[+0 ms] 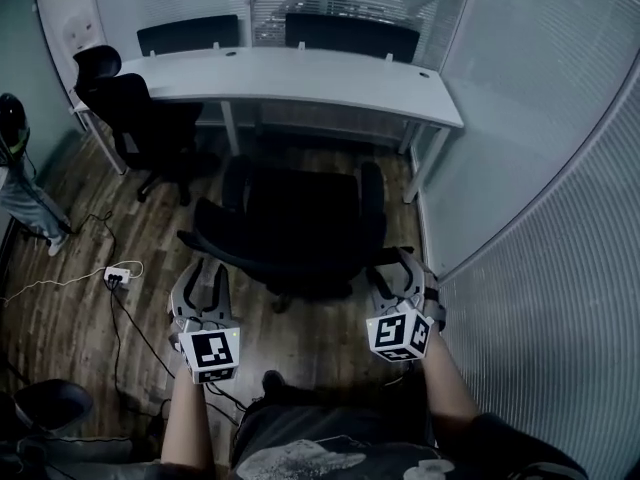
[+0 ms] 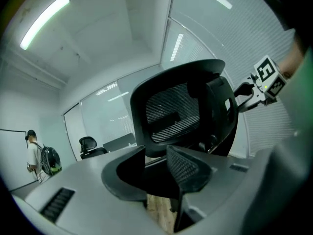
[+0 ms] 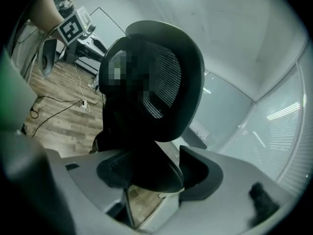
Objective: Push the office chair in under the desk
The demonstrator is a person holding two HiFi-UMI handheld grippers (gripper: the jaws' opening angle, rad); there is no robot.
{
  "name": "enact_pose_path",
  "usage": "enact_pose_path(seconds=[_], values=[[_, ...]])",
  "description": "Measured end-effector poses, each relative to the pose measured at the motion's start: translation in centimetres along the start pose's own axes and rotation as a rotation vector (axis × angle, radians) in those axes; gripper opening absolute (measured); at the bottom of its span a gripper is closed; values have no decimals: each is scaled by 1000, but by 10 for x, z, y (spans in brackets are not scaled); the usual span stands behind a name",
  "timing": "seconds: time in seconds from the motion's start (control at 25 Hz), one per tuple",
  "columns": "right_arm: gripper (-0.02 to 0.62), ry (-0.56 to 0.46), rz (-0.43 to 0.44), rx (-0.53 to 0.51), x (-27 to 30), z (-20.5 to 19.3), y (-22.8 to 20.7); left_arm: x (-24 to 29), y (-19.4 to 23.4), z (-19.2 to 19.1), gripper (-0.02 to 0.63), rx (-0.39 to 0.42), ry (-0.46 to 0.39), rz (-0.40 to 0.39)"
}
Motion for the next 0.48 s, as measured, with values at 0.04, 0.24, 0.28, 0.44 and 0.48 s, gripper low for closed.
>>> enact_pose_path(seconds=[0.04,0.24,0.28,0.44,0.48], values=[[243,7,1,-9,2,1,0,5,3,-4,145,28,-8,-18],[247,45,-2,-29,5,6,3,21,20,-23,218,161,2,-89],[249,55,-5,-37,5,7,3,25,22,-26,238,190,5,-108],[261,110,-6,-82,5,8,9,36,27,-33,287,299,-7,-201],[262,116,-7,-84,6,8,11,40,28,-34,296,332,-6,-212]])
Point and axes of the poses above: the fingertips, and each gripper's own axes: x forward along the fingers, y to its left, z out of its top, the point moved 10 cm from there along -x, backward along the fingers, and after that the axes turned 2 degrees about -y, right-handed, at the moved point
